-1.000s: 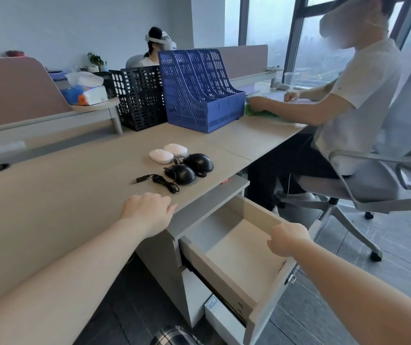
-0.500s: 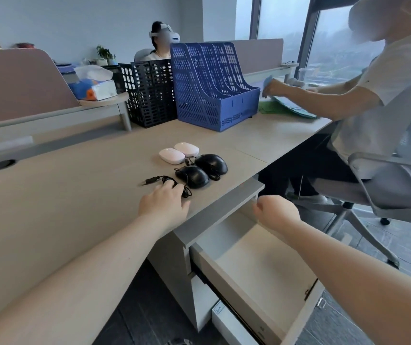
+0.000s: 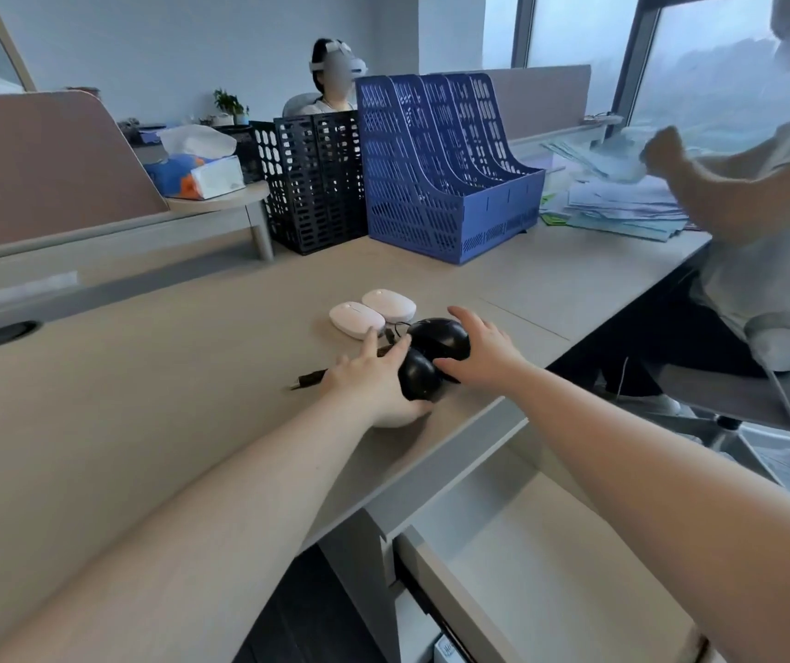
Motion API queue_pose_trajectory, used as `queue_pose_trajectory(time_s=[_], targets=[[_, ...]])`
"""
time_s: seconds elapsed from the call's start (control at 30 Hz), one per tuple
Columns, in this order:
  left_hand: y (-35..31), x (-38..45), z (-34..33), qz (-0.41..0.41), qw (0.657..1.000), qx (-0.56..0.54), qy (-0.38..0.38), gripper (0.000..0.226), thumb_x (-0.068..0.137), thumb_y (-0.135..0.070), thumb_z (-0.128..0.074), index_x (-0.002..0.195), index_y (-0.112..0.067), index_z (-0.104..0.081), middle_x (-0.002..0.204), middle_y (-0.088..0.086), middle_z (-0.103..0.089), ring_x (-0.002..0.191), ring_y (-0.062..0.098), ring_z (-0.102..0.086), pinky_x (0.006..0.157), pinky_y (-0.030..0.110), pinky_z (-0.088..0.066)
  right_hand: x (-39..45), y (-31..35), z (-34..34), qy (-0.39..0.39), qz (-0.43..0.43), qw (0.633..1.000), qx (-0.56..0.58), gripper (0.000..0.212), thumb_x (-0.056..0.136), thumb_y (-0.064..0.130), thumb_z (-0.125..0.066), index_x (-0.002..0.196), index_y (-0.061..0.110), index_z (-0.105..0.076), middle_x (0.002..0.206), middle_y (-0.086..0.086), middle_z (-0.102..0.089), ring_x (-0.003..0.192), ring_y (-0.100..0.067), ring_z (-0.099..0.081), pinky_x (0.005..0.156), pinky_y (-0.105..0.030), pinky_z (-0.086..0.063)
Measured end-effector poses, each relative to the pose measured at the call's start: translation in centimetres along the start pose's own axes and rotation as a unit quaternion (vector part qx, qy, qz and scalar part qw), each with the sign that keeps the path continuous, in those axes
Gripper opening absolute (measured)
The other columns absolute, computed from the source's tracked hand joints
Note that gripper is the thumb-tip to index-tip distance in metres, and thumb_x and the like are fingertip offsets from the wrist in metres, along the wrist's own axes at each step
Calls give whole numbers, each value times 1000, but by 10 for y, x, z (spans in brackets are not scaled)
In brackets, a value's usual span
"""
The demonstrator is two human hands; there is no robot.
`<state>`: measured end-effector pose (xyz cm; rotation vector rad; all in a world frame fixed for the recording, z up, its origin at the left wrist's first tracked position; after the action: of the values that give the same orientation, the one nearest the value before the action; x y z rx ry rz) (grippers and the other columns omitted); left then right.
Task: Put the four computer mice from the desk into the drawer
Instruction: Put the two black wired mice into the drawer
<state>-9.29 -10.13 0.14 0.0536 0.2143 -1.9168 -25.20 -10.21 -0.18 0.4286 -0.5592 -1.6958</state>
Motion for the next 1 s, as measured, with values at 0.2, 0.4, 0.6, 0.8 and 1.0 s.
queue_pose_trajectory(time_s=[0.2,0.4,0.6,0.8,1.0], targets=[[-12,13,1,-69,997,36,-2,84,71,-55,-58,144,-38,-21,153,-7,-27,134,29,-39,102,43,-40,13,0,-14,44,13,999,-11,78,79,34,-63,146,38,-23,147,-8,-35,135,-31,-37,110,-42,-37],[-4,9,6,-75,996,50,-2,72,72,-42,-65,136,-41,-33,140,-4,-35,122,33,-45,92,38,-41,8,2,0,3,-1,998,-69,73,75,36,-64,140,41,-32,127,-12,-46,110,-34,-53,87,-37,-50],[4,-9,7,-17,995,-62,-82,60,73,-14,-67,126,-29,-43,128,2,-41,106,33,-55,72,36,-46,-15,-5,12,-53,-9,998,-13,66,82,22,-59,142,34,-34,124,-14,-51,110,-32,-54,86,-35,-48],[-20,-43,28,-19,985,-105,-134,41,73,-7,-64,109,-16,-47,120,5,-47,98,34,-57,67,35,-42,-47,-5,31,-81,-12,994,71,62,80,18,-62,139,25,-43,123,-15,-59,116,-32,-53,87,-29,-44],[-61,-89,47,-65,985,-71,-141,34,77,-4,-58,106,-15,-44,120,8,-47,95,37,-58,64,35,-39,-95,-5,69,-89,1,994,58,61,80,14,-64,138,20,-45,127,-10,-61,115,-29,-56,93,-31,-46]])
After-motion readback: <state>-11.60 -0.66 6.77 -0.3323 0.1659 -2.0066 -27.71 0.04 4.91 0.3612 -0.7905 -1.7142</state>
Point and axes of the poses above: each hand's wrist, its own x-axis towards the middle knuckle, its own z-axis out of the back of the hand, y = z × x, the point moved 8 cm from there along x, towards the middle knuckle
